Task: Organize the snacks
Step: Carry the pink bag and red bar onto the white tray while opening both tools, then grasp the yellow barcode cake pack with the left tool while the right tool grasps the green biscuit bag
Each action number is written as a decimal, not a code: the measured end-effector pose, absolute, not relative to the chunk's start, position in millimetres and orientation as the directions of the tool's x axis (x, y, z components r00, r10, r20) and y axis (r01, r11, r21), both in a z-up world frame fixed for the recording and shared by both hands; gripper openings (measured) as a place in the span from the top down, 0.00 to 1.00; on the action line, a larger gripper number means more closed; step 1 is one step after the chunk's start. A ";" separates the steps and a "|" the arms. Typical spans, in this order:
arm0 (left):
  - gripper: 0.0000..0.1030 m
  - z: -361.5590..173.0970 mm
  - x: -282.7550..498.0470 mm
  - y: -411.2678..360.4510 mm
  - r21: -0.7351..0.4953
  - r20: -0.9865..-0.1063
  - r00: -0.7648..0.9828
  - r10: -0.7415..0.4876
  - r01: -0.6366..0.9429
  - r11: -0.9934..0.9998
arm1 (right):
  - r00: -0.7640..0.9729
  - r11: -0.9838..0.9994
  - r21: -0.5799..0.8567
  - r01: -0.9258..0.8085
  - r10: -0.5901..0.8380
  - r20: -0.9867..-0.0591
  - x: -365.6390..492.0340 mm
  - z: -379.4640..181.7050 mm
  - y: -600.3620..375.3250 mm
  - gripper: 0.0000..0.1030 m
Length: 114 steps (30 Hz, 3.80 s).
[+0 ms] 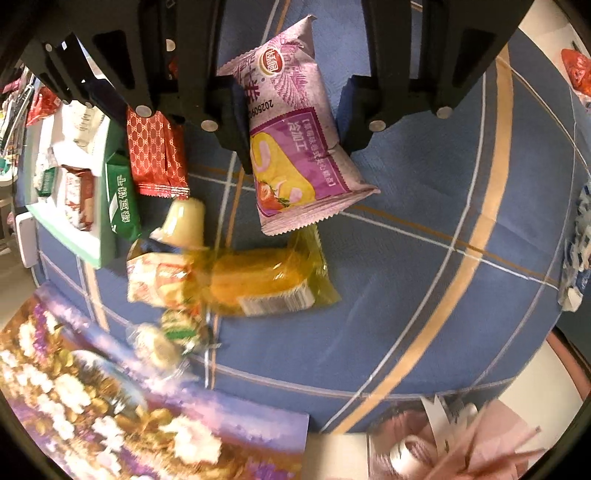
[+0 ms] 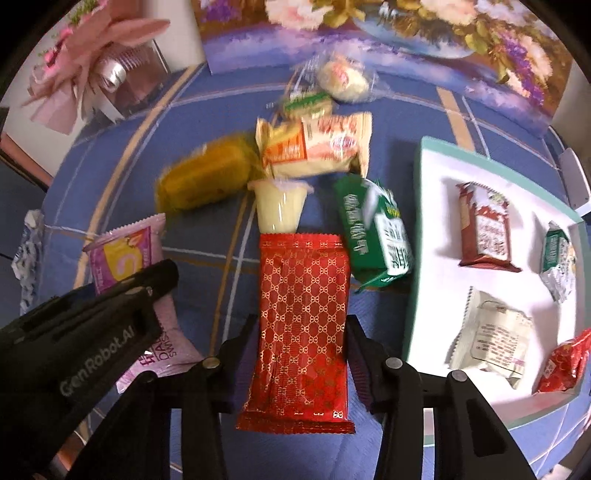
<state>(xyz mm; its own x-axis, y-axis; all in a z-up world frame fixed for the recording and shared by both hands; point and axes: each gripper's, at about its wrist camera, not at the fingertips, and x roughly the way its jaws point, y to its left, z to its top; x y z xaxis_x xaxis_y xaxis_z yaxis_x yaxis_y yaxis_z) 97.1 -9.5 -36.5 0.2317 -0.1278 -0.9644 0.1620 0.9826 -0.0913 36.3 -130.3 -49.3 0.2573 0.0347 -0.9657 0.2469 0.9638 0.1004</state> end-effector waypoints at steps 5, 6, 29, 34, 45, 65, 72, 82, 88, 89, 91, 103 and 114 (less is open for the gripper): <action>0.60 -8.8 90.2 -6.0 -0.102 -0.945 0.291 -0.151 0.177 0.979 | 0.316 0.957 0.124 0.262 0.036 -0.948 27.0 -22.9 -139.8 0.54; 0.60 -5.0 88.5 -5.5 -0.102 -0.940 0.303 -0.154 0.182 0.978 | 0.327 0.956 0.127 0.266 0.035 -0.945 25.6 -18.8 -142.4 0.54; 0.60 12.2 60.3 -105.1 -0.156 -0.890 0.332 -0.312 0.420 0.894 | 0.353 0.825 0.110 0.555 -0.114 -0.929 -14.2 -4.8 -263.7 0.54; 0.60 -2.4 48.5 -143.9 -0.180 -0.899 0.271 -0.345 0.489 0.853 | 0.335 0.776 0.120 0.619 -0.123 -0.934 -33.4 -15.2 -299.4 0.54; 0.60 -40.1 27.6 -197.4 -0.190 -0.919 0.181 -0.350 0.572 0.798 | 0.288 0.708 0.139 0.692 -0.094 -0.953 -50.6 -44.4 -334.1 0.54; 0.40 -21.8 34.0 -188.1 -0.180 -0.917 0.206 -0.342 0.552 0.815 | 0.293 0.690 0.134 0.712 -0.117 -0.949 -55.2 -37.0 -336.2 0.52; 0.23 -10.4 56.7 -157.5 -0.127 -0.917 0.284 -0.278 0.453 0.882 | 0.291 0.700 0.127 0.703 -0.120 -0.949 -55.0 -34.7 -333.1 0.39; 0.13 -16.1 83.3 -109.1 -0.064 -0.925 0.338 -0.172 0.308 0.949 | 0.287 0.722 0.117 0.682 -0.117 -0.951 -46.2 -34.4 -322.5 0.23; 0.04 -12.2 101.5 -57.7 -0.013 -0.906 0.415 -0.082 0.166 0.986 | 0.318 0.753 0.128 0.645 -0.112 -0.942 -37.3 -24.4 -309.9 0.08; 0.04 -10.7 104.6 -48.3 -0.014 -0.902 0.426 -0.075 0.144 0.990 | 0.318 0.763 0.119 0.635 -0.118 -0.941 -34.9 -22.0 -306.8 0.08; 0.04 -8.2 109.1 -36.1 -0.010 -0.896 0.440 -0.060 0.114 0.993 | 0.322 0.779 0.107 0.618 -0.127 -0.938 -29.7 -17.6 -300.5 0.08; 0.04 -6.5 129.7 14.6 -0.075 -0.897 0.434 -0.076 0.020 0.997 | 0.371 0.857 0.097 0.505 -0.114 -0.922 17.0 6.6 -245.7 0.08; 0.04 -20.7 149.6 8.5 -0.148 -0.918 0.365 -0.154 0.044 0.988 | 0.350 0.903 0.072 0.423 -0.090 -0.932 69.6 -15.8 -199.7 0.10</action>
<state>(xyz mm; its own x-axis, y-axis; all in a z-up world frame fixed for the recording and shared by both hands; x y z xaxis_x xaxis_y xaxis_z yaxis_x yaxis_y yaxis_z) 149.6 8.5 -20.7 0.3648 -0.1537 -0.9183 0.0437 0.9880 -0.1480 69.6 -199.7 -15.8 0.3504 -0.0902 -0.9322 0.4232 0.9032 0.0717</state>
